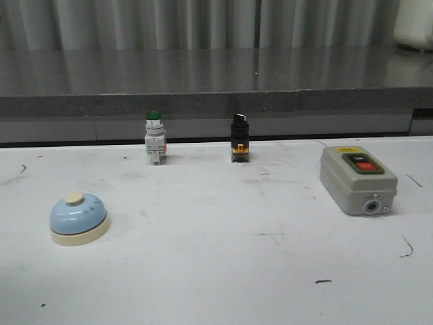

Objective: Place and press bell with both arms

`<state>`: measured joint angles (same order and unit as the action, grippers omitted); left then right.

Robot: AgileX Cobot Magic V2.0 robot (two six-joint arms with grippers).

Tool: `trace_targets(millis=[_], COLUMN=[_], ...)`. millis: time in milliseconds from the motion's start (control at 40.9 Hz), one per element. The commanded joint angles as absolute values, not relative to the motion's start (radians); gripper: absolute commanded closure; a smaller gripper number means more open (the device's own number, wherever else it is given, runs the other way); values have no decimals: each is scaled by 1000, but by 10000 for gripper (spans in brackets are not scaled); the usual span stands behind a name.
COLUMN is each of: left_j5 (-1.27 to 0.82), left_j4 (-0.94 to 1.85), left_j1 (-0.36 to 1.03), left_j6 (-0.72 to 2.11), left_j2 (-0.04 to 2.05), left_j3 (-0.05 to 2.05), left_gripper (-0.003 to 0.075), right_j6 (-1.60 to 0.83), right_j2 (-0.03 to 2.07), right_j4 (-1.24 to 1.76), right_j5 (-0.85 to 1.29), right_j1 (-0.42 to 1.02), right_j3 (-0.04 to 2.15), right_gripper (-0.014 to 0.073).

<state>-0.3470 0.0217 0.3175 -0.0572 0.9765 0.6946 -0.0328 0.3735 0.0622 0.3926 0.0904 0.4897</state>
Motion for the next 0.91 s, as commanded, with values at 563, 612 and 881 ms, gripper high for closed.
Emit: trace_targets(millis=[563,612,881], left_j5=[-731,-754,-766], left_j4=[33,33,33], left_j1=[417,417,417], left_j6=[-57,-57,-57], left_j2=[1720,1750,1839], left_j3=[1155,1170,1215], left_gripper=[105,104,122], right_j6=[-32,-32,-32], right_j2=[388,388,388], right_j4=[61,61,61], right_j5=[306,305,305], right_j1=[85,85,85], right_j3=[526,526,526], right_gripper=[590,590,590])
